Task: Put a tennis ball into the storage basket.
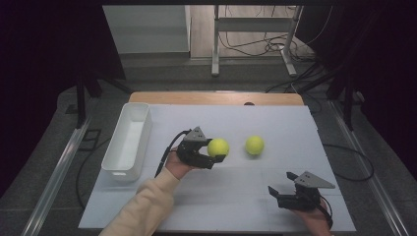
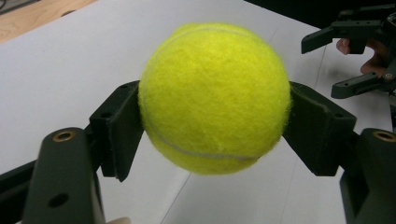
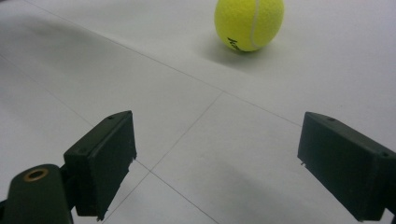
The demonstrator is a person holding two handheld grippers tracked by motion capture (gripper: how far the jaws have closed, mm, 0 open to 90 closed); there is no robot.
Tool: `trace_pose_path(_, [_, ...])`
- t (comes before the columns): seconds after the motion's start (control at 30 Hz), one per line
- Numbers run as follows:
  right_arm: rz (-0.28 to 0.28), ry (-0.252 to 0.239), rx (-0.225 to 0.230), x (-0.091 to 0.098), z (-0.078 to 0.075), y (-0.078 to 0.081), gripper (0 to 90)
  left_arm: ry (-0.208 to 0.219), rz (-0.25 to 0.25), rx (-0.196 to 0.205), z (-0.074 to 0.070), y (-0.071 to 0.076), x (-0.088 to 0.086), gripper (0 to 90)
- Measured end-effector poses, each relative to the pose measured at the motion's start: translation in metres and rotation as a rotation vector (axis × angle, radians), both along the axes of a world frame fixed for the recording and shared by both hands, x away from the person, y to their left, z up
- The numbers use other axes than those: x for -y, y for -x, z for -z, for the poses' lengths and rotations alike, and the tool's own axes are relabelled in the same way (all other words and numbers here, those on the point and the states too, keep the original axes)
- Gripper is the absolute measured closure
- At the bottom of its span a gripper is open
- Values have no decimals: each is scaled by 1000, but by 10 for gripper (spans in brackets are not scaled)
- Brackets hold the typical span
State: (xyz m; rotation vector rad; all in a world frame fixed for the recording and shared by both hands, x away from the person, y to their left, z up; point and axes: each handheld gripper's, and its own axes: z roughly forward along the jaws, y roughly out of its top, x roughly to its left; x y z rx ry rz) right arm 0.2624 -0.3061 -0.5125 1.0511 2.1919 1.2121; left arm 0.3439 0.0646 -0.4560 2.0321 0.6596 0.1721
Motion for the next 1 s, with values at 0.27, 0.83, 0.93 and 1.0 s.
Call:
trace_pose_path(0.27, [-1, 1, 2, 0, 0, 0, 118, -3, -16, 6, -2, -1, -5, 262])
trace_pose_path(0.83, [-2, 3, 2, 0, 0, 0, 118, 30, -56, 18, -14, -5, -25, 262])
trace_pose_path(0.93, [-2, 4, 2, 0, 0, 0, 118, 34, -65, 21, -16, -6, -29, 262])
trace_pose_path(1.0, [-2, 3, 2, 0, 0, 0, 118, 35, -71, 23, -17, -6, -31, 262])
